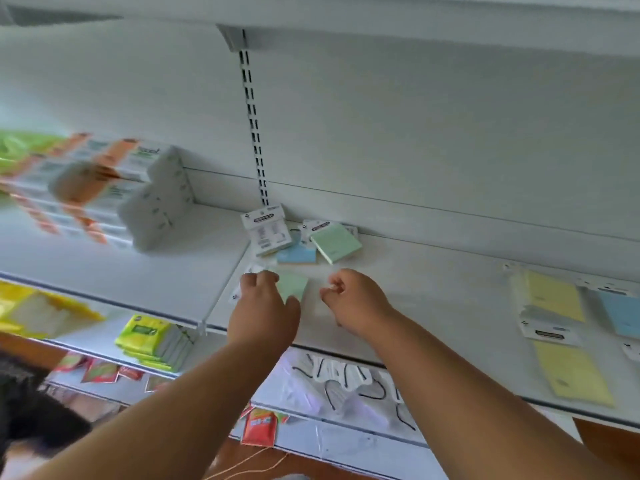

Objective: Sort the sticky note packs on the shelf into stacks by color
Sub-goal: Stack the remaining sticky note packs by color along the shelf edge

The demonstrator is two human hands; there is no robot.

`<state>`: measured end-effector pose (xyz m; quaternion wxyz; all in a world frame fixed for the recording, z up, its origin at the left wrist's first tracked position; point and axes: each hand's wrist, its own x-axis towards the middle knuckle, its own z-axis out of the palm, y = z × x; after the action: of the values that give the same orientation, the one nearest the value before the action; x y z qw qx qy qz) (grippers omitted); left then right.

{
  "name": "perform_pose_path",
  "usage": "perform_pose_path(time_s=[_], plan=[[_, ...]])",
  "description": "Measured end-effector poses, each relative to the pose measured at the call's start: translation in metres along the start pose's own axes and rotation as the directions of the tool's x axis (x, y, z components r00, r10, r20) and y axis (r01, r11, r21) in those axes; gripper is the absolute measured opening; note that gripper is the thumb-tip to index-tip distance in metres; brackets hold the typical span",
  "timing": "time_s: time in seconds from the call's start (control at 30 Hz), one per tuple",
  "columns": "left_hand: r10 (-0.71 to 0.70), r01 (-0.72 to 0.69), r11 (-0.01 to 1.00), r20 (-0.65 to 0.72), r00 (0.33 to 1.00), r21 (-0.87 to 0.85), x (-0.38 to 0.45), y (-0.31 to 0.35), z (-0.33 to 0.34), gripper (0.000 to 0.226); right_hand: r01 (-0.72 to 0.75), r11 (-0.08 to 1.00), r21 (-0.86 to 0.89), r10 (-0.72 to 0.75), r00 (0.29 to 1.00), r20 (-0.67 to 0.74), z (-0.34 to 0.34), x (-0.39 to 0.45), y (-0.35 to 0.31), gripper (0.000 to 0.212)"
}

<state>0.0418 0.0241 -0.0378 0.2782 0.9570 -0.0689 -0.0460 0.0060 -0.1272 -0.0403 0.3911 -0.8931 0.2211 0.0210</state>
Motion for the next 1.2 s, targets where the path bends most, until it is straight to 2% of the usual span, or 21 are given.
perform_pose_path(time_s=[0.03,0.1,0.13,0.17,0.2,0.23,0.37,0.4,0.47,0.57,0.63,0.73,0.77,0.83,0.9,1.0,1.1,1.2], plan=[[-0.038,0.038,0.999,0.032,0.999,0.012,0.008,-0.011,-0.006,0.045,-0.024,0.999,0.025,0.024,1.0,0.015,0.011,0.008,-0.011,0.027],[-0.032,0.026,0.998,0.117,0.993,0.052,0.017,-0.028,-0.014,0.047,-0.072,0.994,0.076,0.072,0.997,0.003,0.027,0.019,-0.027,0.011],[0.002,-0.011,0.998,0.151,0.989,0.059,0.019,-0.033,-0.016,0.047,-0.104,0.988,0.115,0.105,0.994,-0.002,0.034,0.024,-0.032,0.013],[0.038,-0.048,0.997,0.174,0.984,0.055,0.022,-0.037,-0.017,0.047,-0.142,0.98,0.14,0.143,0.99,0.001,0.039,0.028,-0.034,0.026],[0.066,-0.075,0.996,0.186,0.98,0.045,0.024,-0.04,-0.018,0.047,-0.176,0.974,0.139,0.177,0.984,0.005,0.044,0.033,-0.034,0.039],[0.086,-0.094,0.995,0.192,0.978,0.033,0.028,-0.042,-0.018,0.045,-0.207,0.971,0.119,0.208,0.978,0.0,0.046,0.034,-0.036,0.043],[0.184,-0.184,0.983,0.203,0.962,-0.017,0.035,-0.044,-0.014,0.039,-0.295,0.94,0.171,0.314,0.945,-0.096,0.043,0.031,-0.033,0.028],[0.205,-0.2,0.979,0.208,0.957,-0.041,0.036,-0.043,-0.012,0.037,-0.3,0.932,0.205,0.33,0.935,-0.131,0.041,0.028,-0.032,0.022],[0.256,-0.241,0.966,0.22,0.941,-0.093,0.036,-0.039,-0.009,0.034,-0.304,0.897,0.321,0.372,0.911,-0.178,0.037,0.023,-0.028,0.025],[0.327,-0.293,0.94,0.224,0.918,-0.172,0.031,-0.029,-0.003,0.035,-0.298,0.799,0.523,0.424,0.895,-0.138,0.028,0.014,-0.019,0.025],[0.311,-0.265,0.936,0.195,0.93,-0.232,0.024,-0.02,0.004,0.04,-0.235,0.727,0.646,0.424,0.892,-0.154,0.013,0.003,-0.01,0.02],[0.146,-0.006,0.9,0.289,0.946,-0.435,0.01,0.013,0.013,0.038,-0.067,0.654,0.754,0.423,0.858,-0.291,-0.019,-0.018,0.004,0.009],[0.134,0.068,0.857,0.347,0.928,-0.511,0.005,0.025,0.014,0.03,-0.037,0.657,0.753,0.41,0.856,-0.315,-0.027,-0.025,0.008,0.013],[0.198,0.099,0.795,0.411,0.89,-0.598,-0.011,0.054,0.024,0.015,-0.021,0.721,0.692,0.38,0.847,-0.371,-0.046,-0.044,0.027,0.018],[0.267,0.053,0.784,0.413,0.871,-0.618,-0.028,0.078,0.034,0.008,-0.07,0.803,0.592,0.381,0.824,-0.419,-0.067,-0.064,0.049,0.02],[0.382,-0.051,0.801,0.442,0.812,-0.597,-0.058,0.112,0.053,0.009,-0.16,0.884,0.44,0.401,0.742,-0.536,-0.108,-0.101,0.086,0.014],[0.487,-0.17,0.807,0.473,0.734,-0.566,-0.104,0.157,0.08,0.009,-0.182,0.875,0.449,0.439,0.688,-0.578,-0.153,-0.141,0.136,0.01],[0.545,-0.264,0.79,0.438,0.715,-0.553,-0.154,0.209,0.118,0.011,-0.187,0.826,0.532,0.504,0.667,-0.549,-0.195,-0.175,0.201,0.014]])
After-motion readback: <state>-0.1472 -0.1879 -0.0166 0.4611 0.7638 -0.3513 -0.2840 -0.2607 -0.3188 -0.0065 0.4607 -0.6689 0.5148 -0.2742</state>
